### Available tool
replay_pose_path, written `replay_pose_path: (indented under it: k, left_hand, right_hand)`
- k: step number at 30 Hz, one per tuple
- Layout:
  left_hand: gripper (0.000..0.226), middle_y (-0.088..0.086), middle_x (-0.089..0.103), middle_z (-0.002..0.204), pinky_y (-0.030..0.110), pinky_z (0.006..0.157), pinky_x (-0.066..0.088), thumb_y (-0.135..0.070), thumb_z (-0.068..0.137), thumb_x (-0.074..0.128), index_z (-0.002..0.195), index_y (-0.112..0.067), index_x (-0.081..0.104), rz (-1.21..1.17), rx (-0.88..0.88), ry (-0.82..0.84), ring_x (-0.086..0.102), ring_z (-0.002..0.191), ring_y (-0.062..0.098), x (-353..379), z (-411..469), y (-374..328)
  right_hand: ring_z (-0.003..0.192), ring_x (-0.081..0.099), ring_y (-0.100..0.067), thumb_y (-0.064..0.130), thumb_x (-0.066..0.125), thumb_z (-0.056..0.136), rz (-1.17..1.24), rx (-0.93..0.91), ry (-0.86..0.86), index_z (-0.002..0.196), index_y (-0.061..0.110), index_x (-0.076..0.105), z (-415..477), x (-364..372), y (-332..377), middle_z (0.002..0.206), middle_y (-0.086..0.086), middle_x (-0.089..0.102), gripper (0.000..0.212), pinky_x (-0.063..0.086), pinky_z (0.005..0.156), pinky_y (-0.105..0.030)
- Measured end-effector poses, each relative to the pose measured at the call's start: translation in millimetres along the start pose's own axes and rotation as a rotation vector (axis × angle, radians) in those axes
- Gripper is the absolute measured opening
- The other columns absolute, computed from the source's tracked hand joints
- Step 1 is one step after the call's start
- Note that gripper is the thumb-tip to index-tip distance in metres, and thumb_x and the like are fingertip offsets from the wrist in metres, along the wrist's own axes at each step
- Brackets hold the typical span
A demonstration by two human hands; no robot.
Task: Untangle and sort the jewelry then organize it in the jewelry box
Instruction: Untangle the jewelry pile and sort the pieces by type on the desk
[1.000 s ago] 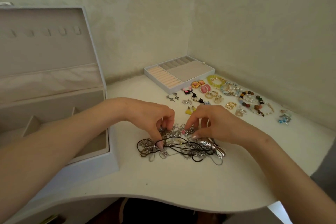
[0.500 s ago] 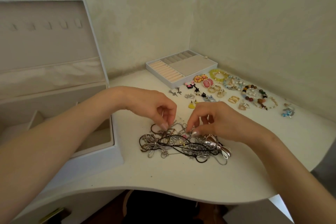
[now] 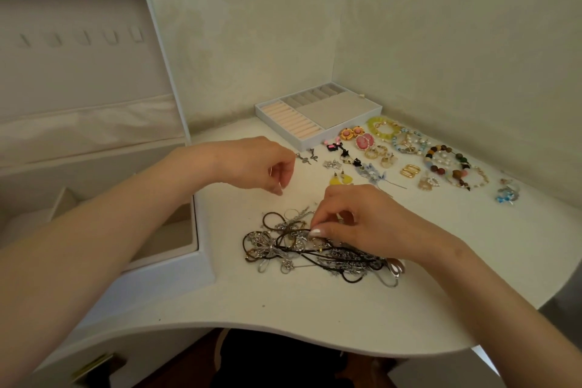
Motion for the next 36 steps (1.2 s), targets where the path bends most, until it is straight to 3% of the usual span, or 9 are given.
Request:
replay_pose_path:
  k: [4, 6, 11, 15, 22, 26, 31, 36]
  left_hand:
    - [0.017, -0.013, 0.057, 0.075, 0.012, 0.063, 0.039, -0.027, 0.079, 0.074, 0.083, -0.025, 0.057, -0.076, 0.04, 0.109, 0.05, 0.068, -0.002, 3, -4, -7]
    - [0.019, -0.014, 0.056, 0.072, 0.012, 0.063, 0.039, -0.029, 0.077, 0.075, 0.08, -0.027, 0.056, -0.104, 0.069, 0.174, 0.05, 0.065, -0.002, 6, -6, -14]
    - [0.031, -0.003, 0.058, 0.081, 0.028, 0.072, 0.045, -0.031, 0.073, 0.079, 0.083, -0.033, 0.05, -0.145, 0.141, 0.284, 0.051, 0.074, 0.009, 18, -7, -24]
    - [0.04, -0.008, 0.052, 0.083, 0.017, 0.063, 0.039, -0.03, 0.071, 0.08, 0.086, -0.038, 0.044, -0.14, 0.123, 0.364, 0.047, 0.072, 0.006, 25, -6, -23]
    - [0.042, -0.009, 0.051, 0.087, 0.011, 0.061, 0.037, -0.025, 0.073, 0.079, 0.086, -0.04, 0.042, -0.129, 0.123, 0.375, 0.045, 0.074, 0.003, 26, -6, -20]
    - [0.028, -0.001, 0.06, 0.092, 0.025, 0.075, 0.043, -0.024, 0.079, 0.074, 0.084, -0.034, 0.048, -0.093, 0.159, 0.351, 0.054, 0.083, 0.012, 27, -4, -21]
    - [0.022, 0.0, 0.061, 0.091, 0.025, 0.075, 0.044, -0.022, 0.084, 0.068, 0.079, -0.032, 0.049, -0.051, 0.169, 0.301, 0.054, 0.08, 0.01, 24, -3, -20]
    - [0.023, -0.004, 0.058, 0.09, 0.019, 0.07, 0.041, -0.023, 0.085, 0.066, 0.075, -0.034, 0.048, -0.071, 0.141, 0.241, 0.049, 0.077, 0.005, 13, -6, -14]
  right_hand:
    - [0.079, 0.055, -0.013, 0.008, 0.063, 0.089, 0.076, -0.024, 0.012, 0.089, 0.031, 0.074, -3, 0, -2, 0.083, 0.011, 0.057, 0.025, 0.045, 0.072, -0.034]
    - [0.079, 0.054, -0.01, 0.004, 0.064, 0.086, 0.104, -0.03, 0.005, 0.084, 0.035, 0.073, -3, -1, -3, 0.086, 0.015, 0.054, 0.032, 0.046, 0.073, -0.033]
    - [0.081, 0.052, -0.008, 0.03, 0.078, 0.076, 0.127, 0.001, 0.039, 0.091, 0.043, 0.068, -2, 2, -2, 0.092, 0.015, 0.053, 0.022, 0.046, 0.078, -0.037]
    - [0.083, 0.053, -0.007, 0.035, 0.076, 0.076, 0.102, 0.006, 0.08, 0.088, 0.039, 0.07, -2, 3, -2, 0.09, 0.013, 0.055, 0.014, 0.046, 0.08, -0.039]
    - [0.084, 0.052, -0.01, 0.023, 0.073, 0.082, 0.098, -0.034, 0.141, 0.097, 0.044, 0.066, -7, 3, -4, 0.09, 0.017, 0.051, 0.026, 0.045, 0.078, -0.036]
    - [0.085, 0.052, -0.005, 0.026, 0.073, 0.082, 0.076, -0.028, 0.14, 0.09, 0.042, 0.066, -7, 2, -4, 0.09, 0.017, 0.052, 0.02, 0.044, 0.078, -0.029]
    - [0.087, 0.051, -0.002, 0.027, 0.07, 0.084, 0.009, -0.011, 0.138, 0.078, 0.044, 0.058, -7, 2, -3, 0.089, 0.015, 0.051, 0.022, 0.041, 0.075, -0.02]
    - [0.092, 0.047, 0.001, 0.031, 0.064, 0.087, -0.081, -0.071, 0.139, 0.084, 0.039, 0.054, -10, 3, -1, 0.093, 0.018, 0.048, 0.013, 0.04, 0.076, -0.015]
Point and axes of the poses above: each hand's wrist, its own z-axis towards the middle knuckle, its own x-axis out of the palm, y = z × x, the point moved 3 cm from there along z, towards the middle knuckle
